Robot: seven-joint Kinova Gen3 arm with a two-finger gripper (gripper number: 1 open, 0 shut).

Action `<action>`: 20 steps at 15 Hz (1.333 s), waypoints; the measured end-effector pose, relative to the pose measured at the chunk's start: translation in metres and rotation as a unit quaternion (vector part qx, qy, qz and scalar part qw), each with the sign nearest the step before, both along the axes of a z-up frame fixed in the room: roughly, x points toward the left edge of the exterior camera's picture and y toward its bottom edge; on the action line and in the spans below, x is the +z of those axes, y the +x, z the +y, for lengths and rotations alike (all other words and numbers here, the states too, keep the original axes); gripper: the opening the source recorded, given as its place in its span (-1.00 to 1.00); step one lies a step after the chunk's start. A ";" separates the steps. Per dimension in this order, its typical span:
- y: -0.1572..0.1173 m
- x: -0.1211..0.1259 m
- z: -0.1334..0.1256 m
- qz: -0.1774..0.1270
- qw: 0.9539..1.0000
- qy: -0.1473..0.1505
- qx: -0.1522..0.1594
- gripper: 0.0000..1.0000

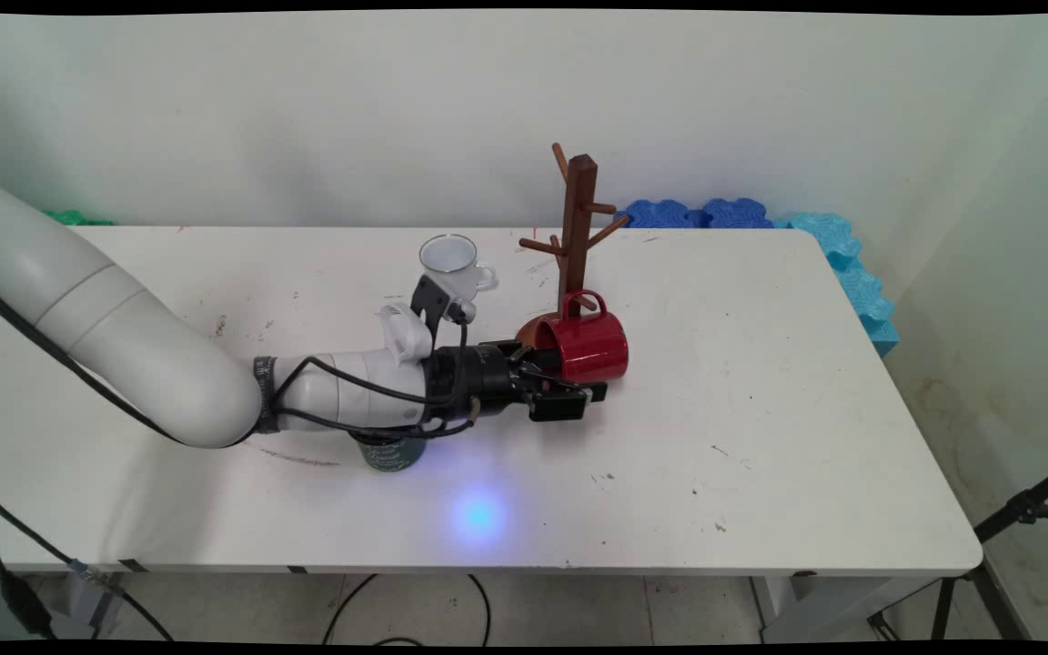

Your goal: Pick up the red mug from the rack

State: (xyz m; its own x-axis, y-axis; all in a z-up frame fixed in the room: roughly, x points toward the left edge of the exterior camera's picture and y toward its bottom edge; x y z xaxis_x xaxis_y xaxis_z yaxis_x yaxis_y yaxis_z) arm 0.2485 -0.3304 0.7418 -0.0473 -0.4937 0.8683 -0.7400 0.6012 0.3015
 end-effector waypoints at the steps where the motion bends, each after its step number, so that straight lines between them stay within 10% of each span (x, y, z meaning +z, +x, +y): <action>1: -0.001 -0.001 -0.001 -0.001 1.000 -0.003 0.000 1.00; 19: -0.010 -0.009 -0.017 -0.018 1.000 -0.021 -0.002 1.00; 20: -0.011 -0.009 -0.018 -0.018 1.000 -0.022 -0.002 -1.00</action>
State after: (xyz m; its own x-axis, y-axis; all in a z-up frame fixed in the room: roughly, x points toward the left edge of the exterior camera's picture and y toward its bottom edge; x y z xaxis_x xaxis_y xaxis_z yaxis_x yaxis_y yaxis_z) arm 0.2374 -0.3487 0.7326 -0.0802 -0.4551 0.8868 -0.7477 0.6158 0.2483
